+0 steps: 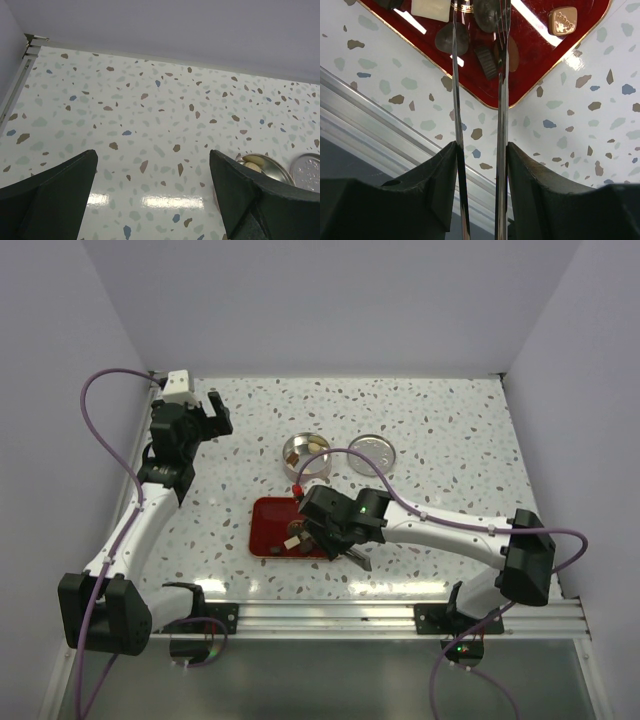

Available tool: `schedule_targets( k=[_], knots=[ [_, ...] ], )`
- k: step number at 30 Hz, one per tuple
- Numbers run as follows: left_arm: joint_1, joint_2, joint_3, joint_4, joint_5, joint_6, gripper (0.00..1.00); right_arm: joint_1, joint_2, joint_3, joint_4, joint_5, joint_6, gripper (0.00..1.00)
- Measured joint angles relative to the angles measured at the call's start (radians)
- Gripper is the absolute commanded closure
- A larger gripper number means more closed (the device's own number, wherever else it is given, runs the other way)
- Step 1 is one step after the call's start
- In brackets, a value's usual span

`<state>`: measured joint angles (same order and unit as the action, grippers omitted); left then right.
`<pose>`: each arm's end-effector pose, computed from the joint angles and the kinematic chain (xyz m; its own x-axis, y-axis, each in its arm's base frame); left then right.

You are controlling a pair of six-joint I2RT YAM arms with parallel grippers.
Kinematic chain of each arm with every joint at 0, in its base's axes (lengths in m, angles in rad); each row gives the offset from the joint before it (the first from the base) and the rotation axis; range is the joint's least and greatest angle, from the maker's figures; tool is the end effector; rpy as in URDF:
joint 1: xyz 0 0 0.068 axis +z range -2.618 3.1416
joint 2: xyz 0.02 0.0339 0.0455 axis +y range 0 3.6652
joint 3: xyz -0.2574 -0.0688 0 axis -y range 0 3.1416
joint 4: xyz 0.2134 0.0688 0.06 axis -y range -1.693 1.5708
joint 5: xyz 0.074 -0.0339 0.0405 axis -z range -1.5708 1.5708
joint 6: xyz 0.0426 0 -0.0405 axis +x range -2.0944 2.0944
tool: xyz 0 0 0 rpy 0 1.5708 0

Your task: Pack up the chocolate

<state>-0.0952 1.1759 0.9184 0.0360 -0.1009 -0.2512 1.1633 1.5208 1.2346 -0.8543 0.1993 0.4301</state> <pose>0.2554 -0.0201 0.3292 -0.2110 -0.2283 -0.9505 -0.0575 0.9736 -0.2211 0.1176 0.2511 0.2627 -0.6890 -0.5648 -0.4542 -0.6380 0.7699 0.0104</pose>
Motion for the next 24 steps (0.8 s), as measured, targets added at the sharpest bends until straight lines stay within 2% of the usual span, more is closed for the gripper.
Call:
schedule_targets(
  k=[10, 24],
  knots=[
    [0.000, 0.000, 0.000, 0.000, 0.000, 0.000, 0.00, 0.002, 0.006, 0.000, -0.011, 0.042, -0.001, 0.54],
    [0.000, 0.000, 0.000, 0.000, 0.000, 0.000, 0.00, 0.004, 0.043, 0.004, -0.001, 0.012, -0.004, 0.54]
  ],
)
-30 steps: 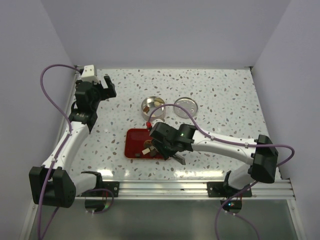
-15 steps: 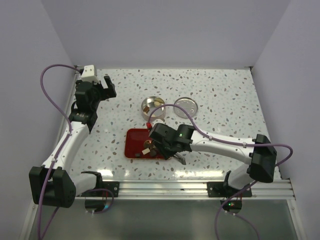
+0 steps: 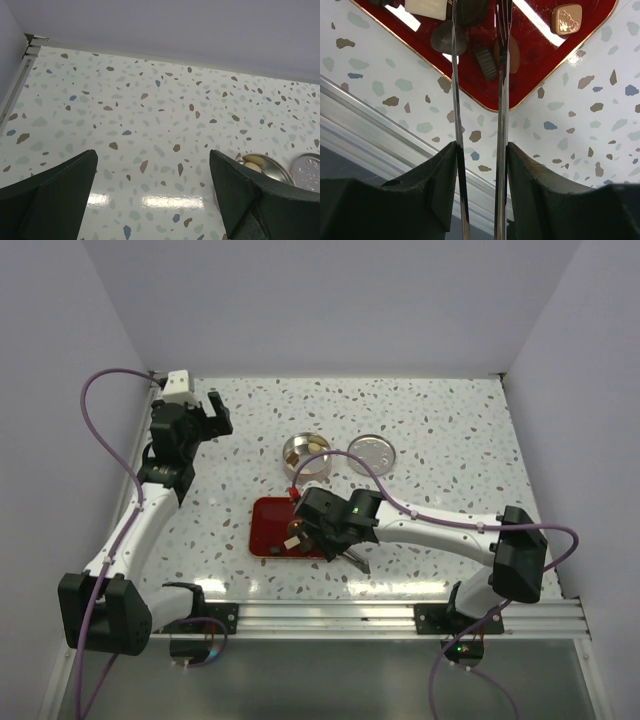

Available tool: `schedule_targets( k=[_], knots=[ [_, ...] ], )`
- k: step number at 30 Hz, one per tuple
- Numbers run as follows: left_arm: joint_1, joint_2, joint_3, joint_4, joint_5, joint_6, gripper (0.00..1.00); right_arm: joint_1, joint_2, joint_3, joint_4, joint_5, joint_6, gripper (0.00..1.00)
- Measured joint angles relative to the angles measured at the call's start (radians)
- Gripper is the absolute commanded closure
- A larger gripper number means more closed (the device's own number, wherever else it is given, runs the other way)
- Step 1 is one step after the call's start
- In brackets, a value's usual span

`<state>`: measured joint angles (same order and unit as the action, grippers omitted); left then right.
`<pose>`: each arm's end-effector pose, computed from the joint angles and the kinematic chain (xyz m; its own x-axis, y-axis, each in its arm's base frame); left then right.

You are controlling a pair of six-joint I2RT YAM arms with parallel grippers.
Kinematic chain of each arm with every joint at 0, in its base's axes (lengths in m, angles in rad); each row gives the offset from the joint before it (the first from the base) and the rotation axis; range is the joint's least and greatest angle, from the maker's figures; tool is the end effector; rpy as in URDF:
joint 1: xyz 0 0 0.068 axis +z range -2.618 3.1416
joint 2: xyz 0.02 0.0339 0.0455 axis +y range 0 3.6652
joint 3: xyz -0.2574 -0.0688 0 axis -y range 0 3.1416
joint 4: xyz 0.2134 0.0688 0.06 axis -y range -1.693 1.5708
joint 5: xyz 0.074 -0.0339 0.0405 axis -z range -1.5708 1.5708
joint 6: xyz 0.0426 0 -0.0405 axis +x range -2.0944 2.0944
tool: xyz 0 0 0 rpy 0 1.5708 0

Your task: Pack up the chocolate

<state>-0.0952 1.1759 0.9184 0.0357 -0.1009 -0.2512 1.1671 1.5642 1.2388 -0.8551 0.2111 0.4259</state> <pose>0.2554 -0.0201 0.3292 -0.2113 -0.2282 -0.9504 -0.0576 0.9736 -0.2210 0.1196 0.2574 0.2526 -0.6894 -0.5855 -0.4265 -0.6403 0.7679 -0.0193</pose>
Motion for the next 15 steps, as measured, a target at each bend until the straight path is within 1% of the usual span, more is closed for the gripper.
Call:
schedule_targets(
  k=[15],
  knots=[
    [0.000, 0.000, 0.000, 0.000, 0.000, 0.000, 0.00, 0.007, 0.001, 0.031, -0.006, -0.030, 0.004, 0.55]
  ],
)
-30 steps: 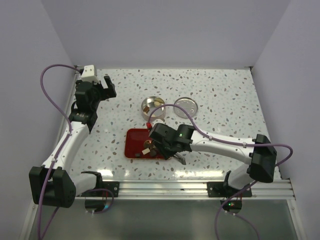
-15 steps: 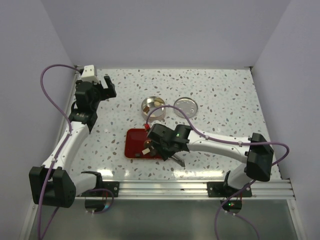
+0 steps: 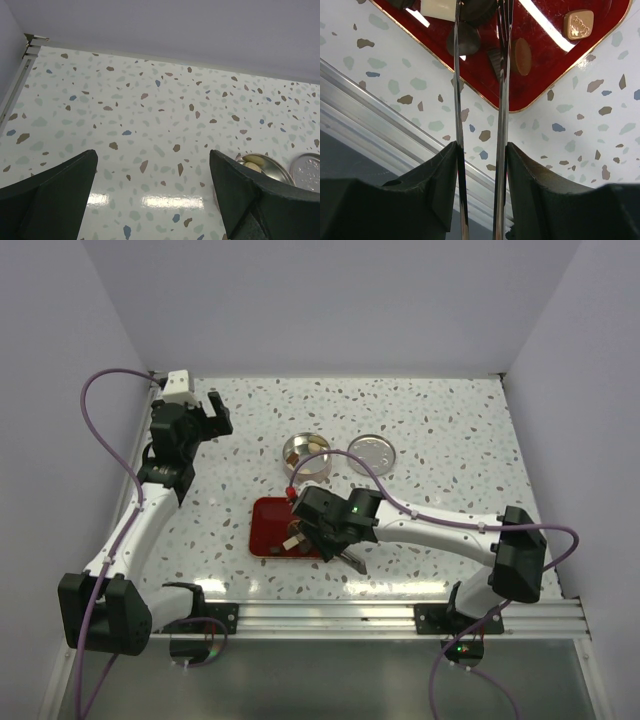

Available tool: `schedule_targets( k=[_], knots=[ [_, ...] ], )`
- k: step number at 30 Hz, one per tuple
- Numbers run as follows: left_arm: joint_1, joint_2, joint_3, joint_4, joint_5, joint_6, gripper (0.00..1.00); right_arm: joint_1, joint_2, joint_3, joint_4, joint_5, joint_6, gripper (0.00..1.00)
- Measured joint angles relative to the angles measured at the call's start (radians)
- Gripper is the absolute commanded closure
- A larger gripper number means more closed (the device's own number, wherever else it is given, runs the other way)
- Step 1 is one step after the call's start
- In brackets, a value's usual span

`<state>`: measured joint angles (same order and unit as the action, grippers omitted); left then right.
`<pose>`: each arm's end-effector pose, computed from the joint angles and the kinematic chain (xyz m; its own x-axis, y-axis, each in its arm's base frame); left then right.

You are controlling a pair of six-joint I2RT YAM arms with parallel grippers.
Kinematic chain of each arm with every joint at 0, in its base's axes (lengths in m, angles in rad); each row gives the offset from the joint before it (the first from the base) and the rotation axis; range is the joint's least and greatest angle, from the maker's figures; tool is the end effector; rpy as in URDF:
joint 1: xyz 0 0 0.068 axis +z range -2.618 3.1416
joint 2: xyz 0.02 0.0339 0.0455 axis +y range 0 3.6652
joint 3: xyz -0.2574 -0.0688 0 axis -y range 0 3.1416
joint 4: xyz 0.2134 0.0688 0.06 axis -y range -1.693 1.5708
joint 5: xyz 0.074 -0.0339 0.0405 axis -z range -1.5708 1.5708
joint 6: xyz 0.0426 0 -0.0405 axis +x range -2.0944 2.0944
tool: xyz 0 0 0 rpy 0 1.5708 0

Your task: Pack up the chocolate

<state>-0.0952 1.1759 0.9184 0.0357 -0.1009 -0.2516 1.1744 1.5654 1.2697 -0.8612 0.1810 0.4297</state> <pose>0.2554 -0.0201 0.3292 -0.2113 -0.2286 -0.9503 -0.0577 0.9735 -0.2214 0.1178 0.2616 0.2600 -0.6877 -0.5817 -0.4343 -0.6522 0.7578 0.0177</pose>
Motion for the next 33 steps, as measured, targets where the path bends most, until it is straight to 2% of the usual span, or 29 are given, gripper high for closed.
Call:
schedule_targets(
  k=[4, 10, 13, 18, 27, 33],
  knots=[
    [0.000, 0.000, 0.000, 0.000, 0.000, 0.000, 0.00, 0.004, 0.011, 0.000, 0.000, -0.002, 0.000, 0.56],
    [0.000, 0.000, 0.000, 0.000, 0.000, 0.000, 0.00, 0.004, 0.050, 0.000, 0.001, -0.016, 0.002, 0.64],
    [0.000, 0.000, 0.000, 0.000, 0.000, 0.000, 0.00, 0.004, 0.062, 0.000, 0.000, -0.015, 0.005, 0.66],
    [-0.002, 0.000, 0.000, 0.000, 0.000, 0.000, 0.00, 0.004, 0.063, 0.016, -0.012, 0.009, 0.003, 0.66],
    [-0.004, 0.000, 0.000, 0.000, 0.000, 0.000, 0.00, 0.003, 0.066, 0.147, -0.035, 0.087, -0.030, 0.66],
    [-0.004, 0.000, 0.000, 0.000, 0.000, 0.000, 0.00, 0.003, 0.066, 0.156, -0.058, 0.097, -0.037, 0.60]
  ],
)
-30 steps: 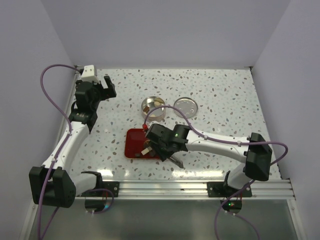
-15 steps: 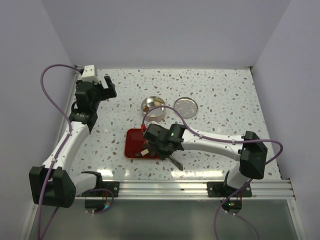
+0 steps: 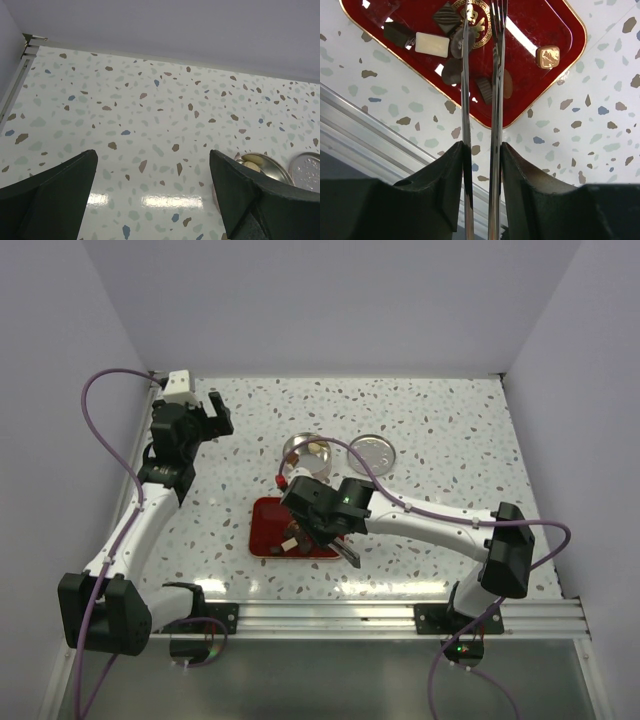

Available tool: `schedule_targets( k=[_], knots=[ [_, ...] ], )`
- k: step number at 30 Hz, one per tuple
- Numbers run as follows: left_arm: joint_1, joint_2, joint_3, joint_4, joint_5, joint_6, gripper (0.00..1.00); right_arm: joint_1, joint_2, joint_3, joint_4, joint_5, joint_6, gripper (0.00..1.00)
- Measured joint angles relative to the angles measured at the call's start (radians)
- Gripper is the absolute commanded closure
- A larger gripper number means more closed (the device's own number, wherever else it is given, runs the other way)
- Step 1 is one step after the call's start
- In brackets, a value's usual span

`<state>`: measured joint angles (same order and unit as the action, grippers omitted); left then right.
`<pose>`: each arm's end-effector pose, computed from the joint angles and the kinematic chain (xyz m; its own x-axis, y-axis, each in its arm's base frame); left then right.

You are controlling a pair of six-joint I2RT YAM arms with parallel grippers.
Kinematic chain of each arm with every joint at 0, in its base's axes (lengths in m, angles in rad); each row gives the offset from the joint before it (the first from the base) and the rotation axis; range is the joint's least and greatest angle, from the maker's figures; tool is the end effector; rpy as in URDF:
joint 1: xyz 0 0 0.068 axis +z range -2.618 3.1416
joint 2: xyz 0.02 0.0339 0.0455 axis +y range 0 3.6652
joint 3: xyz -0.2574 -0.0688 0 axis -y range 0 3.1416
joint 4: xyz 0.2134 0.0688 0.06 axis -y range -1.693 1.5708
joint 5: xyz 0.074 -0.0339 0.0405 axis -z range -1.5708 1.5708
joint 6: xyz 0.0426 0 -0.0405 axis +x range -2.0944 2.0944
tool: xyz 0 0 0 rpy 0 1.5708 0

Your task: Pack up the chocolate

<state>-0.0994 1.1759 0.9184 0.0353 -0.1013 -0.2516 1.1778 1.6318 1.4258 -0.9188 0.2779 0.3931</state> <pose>0.2553 -0.0211 0.3291 -0.2125 -0.2277 -0.9503 -0.0540 0.9737 -0.2212 0.1282 0.2786 0.2818 -0.6421 -0.5869 -0.4933 -0.6464 0.7604 -0.0634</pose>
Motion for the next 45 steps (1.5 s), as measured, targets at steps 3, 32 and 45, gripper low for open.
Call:
schedule_targets(
  k=[3, 32, 45],
  knots=[
    [0.000, 0.000, 0.000, 0.000, 0.000, 0.000, 0.00, 0.000, 0.000, -0.015, 0.002, -0.009, 0.006, 0.55],
    [0.000, 0.000, 0.000, 0.000, 0.001, 0.000, 0.00, 0.034, 0.042, -0.071, -0.002, -0.068, 0.046, 0.55],
    [0.000, 0.000, 0.000, 0.000, 0.000, 0.000, 0.00, 0.034, 0.050, -0.022, -0.061, -0.023, 0.050, 0.63]
  ],
)
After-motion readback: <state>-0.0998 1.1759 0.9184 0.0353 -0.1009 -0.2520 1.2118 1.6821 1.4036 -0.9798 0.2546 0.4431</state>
